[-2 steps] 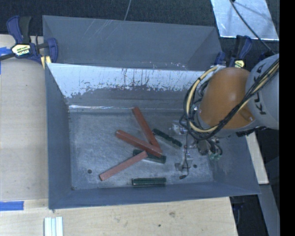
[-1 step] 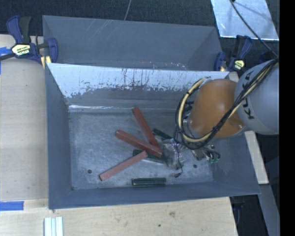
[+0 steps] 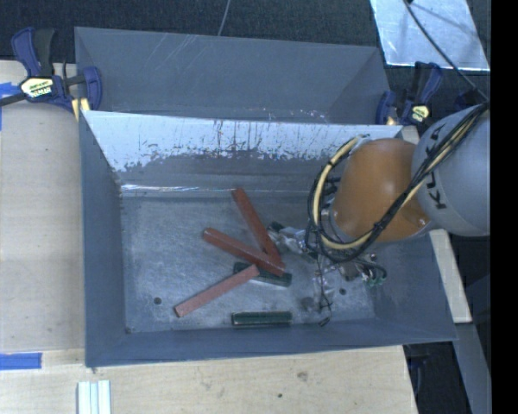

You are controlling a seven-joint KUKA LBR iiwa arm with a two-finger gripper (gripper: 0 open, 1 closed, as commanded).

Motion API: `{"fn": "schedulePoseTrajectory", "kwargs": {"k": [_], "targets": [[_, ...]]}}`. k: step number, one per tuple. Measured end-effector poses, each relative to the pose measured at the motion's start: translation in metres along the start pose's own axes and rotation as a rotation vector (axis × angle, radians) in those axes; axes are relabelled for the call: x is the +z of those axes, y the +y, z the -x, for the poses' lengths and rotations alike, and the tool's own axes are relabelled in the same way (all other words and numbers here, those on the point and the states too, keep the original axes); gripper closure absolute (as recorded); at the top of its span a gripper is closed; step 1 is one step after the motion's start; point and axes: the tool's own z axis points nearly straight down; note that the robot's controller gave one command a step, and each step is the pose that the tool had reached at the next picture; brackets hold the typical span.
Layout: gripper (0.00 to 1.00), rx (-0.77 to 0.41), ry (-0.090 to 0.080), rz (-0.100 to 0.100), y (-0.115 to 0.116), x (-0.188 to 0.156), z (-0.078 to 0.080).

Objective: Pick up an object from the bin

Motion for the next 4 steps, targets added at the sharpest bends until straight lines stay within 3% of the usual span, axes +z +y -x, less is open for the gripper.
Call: {"fn": "schedulePoseTrajectory", "kwargs": {"k": [1, 2, 3, 4], "targets": [[0.0, 0.044, 0.006, -0.001, 0.035, -0.026, 0.0], [0.0, 0.063, -0.005, 0.001, 0.084, -0.063, 0.009], [1.0, 0.103, 0.0, 0.0, 0.062, -0.014, 0.026], [1.0, 0.103, 0.0, 0.0, 0.062, -0.014, 0.026]]}}
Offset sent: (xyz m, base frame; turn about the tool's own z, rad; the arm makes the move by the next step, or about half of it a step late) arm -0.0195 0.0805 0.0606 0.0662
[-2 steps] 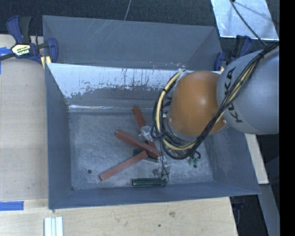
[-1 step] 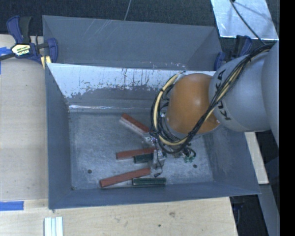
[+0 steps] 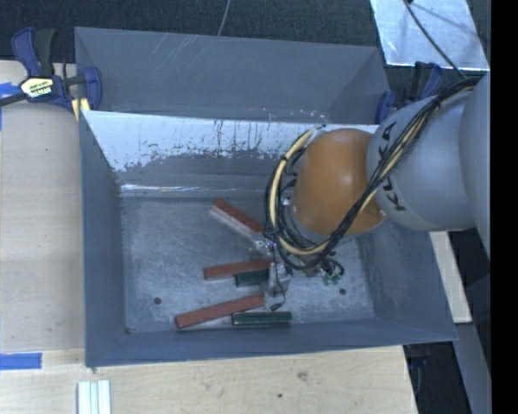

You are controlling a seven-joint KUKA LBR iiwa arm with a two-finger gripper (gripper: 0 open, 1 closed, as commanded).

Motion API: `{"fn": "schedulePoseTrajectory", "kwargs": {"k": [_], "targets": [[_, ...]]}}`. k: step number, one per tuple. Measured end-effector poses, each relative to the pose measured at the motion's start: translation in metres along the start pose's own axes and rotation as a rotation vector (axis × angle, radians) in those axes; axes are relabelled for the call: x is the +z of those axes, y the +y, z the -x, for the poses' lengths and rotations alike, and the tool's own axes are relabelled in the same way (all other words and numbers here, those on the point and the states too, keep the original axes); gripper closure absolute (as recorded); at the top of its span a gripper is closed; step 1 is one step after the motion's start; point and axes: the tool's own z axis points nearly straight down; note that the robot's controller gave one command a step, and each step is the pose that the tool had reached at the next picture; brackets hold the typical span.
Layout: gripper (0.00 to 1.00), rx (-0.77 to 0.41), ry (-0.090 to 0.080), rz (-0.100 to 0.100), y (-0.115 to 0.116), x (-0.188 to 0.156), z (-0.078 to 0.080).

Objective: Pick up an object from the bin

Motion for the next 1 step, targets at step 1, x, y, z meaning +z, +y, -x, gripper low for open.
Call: {"fn": "schedulePoseTrajectory", "kwargs": {"k": [1], "targets": [[1.0, -0.025, -0.002, 0.0, -0.0339, -0.124, 0.0443]]}}
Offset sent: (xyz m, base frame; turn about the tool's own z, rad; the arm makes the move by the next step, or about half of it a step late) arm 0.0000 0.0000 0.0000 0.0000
